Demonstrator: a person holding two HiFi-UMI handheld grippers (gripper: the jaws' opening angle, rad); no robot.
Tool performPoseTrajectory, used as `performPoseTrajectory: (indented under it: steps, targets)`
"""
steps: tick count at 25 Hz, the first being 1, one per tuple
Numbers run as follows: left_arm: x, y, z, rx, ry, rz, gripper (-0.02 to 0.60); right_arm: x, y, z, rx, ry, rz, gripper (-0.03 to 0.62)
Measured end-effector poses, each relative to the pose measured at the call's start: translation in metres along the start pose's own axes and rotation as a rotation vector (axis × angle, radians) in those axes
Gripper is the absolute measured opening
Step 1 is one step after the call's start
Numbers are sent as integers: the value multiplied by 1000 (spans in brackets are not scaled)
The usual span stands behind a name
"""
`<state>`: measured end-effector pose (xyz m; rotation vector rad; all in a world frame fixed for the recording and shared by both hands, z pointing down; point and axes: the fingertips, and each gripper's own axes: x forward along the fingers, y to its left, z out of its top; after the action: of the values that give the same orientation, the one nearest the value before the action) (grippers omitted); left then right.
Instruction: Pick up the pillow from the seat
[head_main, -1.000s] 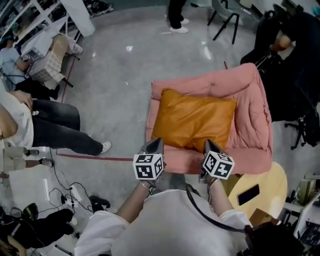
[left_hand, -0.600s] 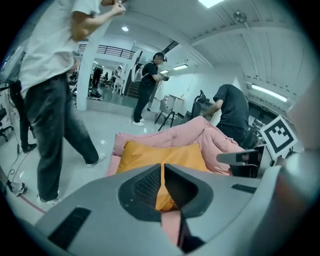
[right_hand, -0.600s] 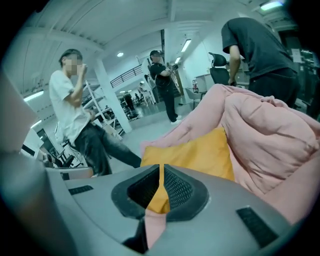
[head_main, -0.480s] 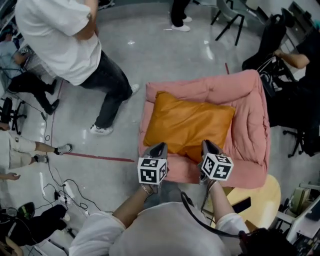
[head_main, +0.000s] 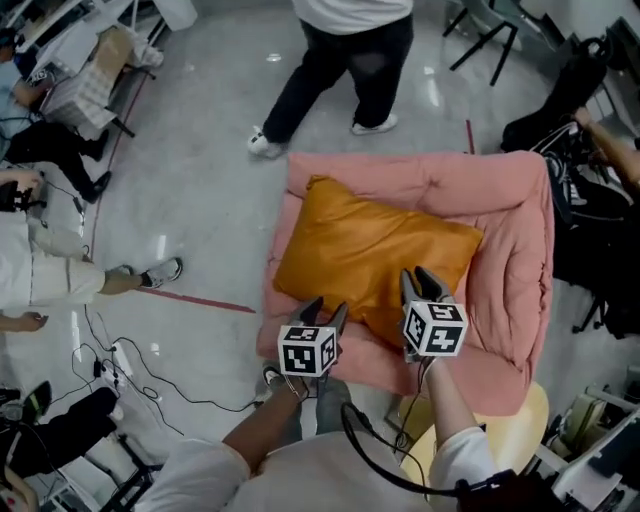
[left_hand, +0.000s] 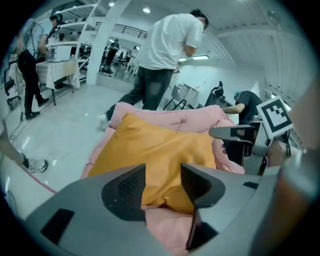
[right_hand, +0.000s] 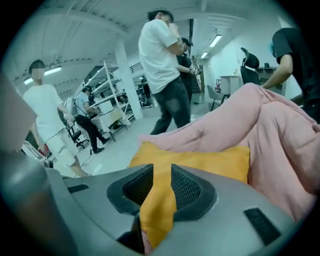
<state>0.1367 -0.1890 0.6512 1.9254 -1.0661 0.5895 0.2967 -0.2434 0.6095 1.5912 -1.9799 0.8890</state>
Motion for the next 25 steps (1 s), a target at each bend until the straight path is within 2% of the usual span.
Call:
performPoseTrajectory:
  steps: [4, 6, 10, 16, 21, 23, 25]
  targets:
    - [19, 3, -24, -128, 54, 8, 257, 27, -5, 0, -112, 62, 37, 153]
    - [28, 4, -31, -162, 69, 16, 297, 40, -9, -1, -180, 91, 56, 205]
    - [50, 7, -45, -227, 105, 31, 351, 67, -17, -2, -303, 142, 87, 257]
    - [81, 4, -69, -352, 165, 17, 365, 105, -32, 4, -548, 216, 99, 275]
    - [106, -5, -84, -458, 210, -12, 365, 134, -41, -12, -790, 352, 172, 278]
    - [120, -8, -91, -501, 229, -17, 365, 146, -48, -26, -818, 414, 211, 278]
    - [136, -9, -99, -536, 243, -17, 365, 157, -54, -37, -789, 448, 247, 276]
